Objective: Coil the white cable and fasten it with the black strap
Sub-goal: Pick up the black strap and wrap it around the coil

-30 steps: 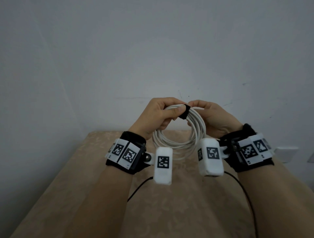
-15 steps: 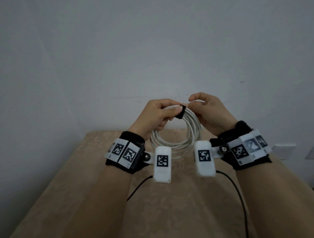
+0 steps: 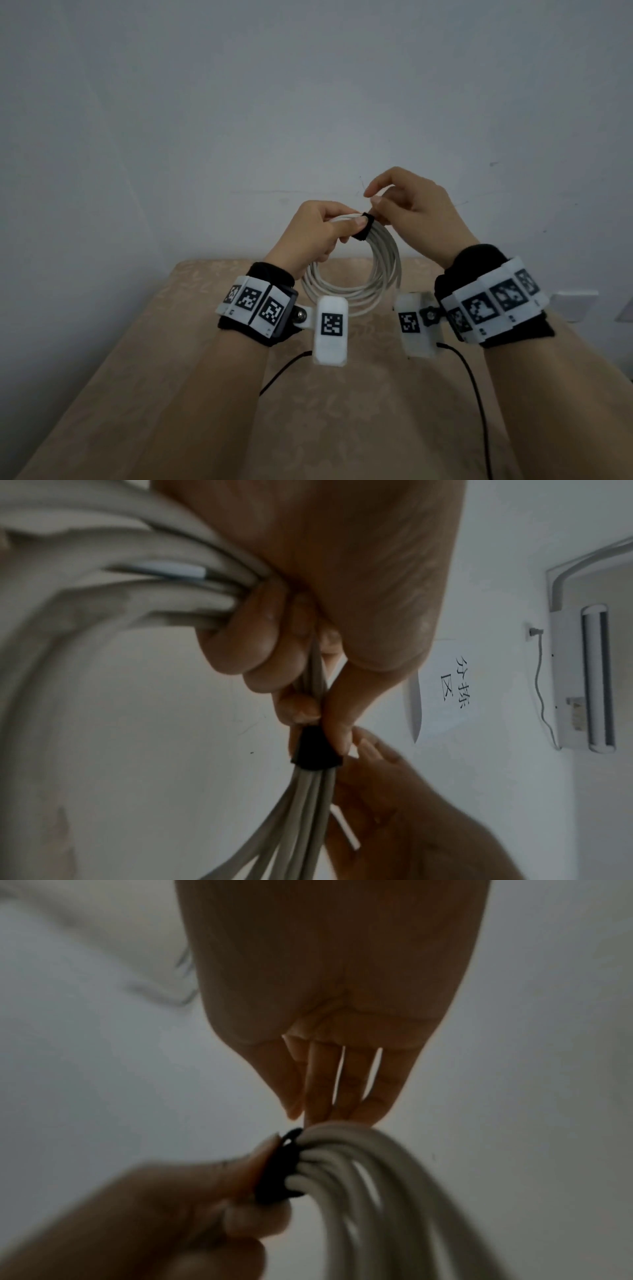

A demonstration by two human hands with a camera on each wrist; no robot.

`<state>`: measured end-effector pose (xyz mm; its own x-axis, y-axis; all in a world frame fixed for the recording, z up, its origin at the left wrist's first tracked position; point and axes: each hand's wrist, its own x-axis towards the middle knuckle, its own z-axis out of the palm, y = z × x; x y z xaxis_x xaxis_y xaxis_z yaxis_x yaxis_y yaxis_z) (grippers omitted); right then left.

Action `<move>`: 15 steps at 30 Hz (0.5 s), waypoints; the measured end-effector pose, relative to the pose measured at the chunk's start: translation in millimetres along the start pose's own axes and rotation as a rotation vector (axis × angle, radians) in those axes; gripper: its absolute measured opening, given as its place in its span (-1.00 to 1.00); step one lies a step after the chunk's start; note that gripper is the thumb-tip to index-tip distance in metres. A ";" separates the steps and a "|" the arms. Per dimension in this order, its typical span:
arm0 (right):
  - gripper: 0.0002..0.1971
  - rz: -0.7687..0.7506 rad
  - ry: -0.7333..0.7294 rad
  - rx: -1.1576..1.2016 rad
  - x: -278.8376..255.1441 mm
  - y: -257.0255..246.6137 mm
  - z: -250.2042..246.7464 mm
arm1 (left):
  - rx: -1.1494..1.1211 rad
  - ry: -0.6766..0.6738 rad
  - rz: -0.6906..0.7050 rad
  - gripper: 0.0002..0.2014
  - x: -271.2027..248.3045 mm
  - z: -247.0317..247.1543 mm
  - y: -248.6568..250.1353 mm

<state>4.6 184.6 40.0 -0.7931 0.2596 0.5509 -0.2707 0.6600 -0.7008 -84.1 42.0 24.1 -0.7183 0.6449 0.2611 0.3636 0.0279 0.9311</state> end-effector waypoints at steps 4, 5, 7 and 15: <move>-0.87 -0.162 -0.060 -0.229 -3.9 -9.3 4.0 | 0.080 0.006 0.001 -0.70 0.9 -6.2 0.7; -0.86 -0.183 -0.066 -0.251 -4.1 -9.5 3.7 | 0.099 0.005 0.007 -0.67 1.6 -7.2 1.3; -0.84 -0.202 -0.077 -0.293 -4.2 -9.7 5.0 | 0.146 0.009 0.009 -0.68 2.1 -8.9 0.8; -0.82 0.188 -0.045 0.031 1.6 -5.9 5.0 | -0.266 0.078 -0.084 -0.79 5.6 -10.2 -2.3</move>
<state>2.1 177.5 42.7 -0.8546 0.3441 0.3889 -0.1319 0.5805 -0.8035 -95.1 37.8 26.0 -0.7862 0.5881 0.1899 0.1404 -0.1293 0.9816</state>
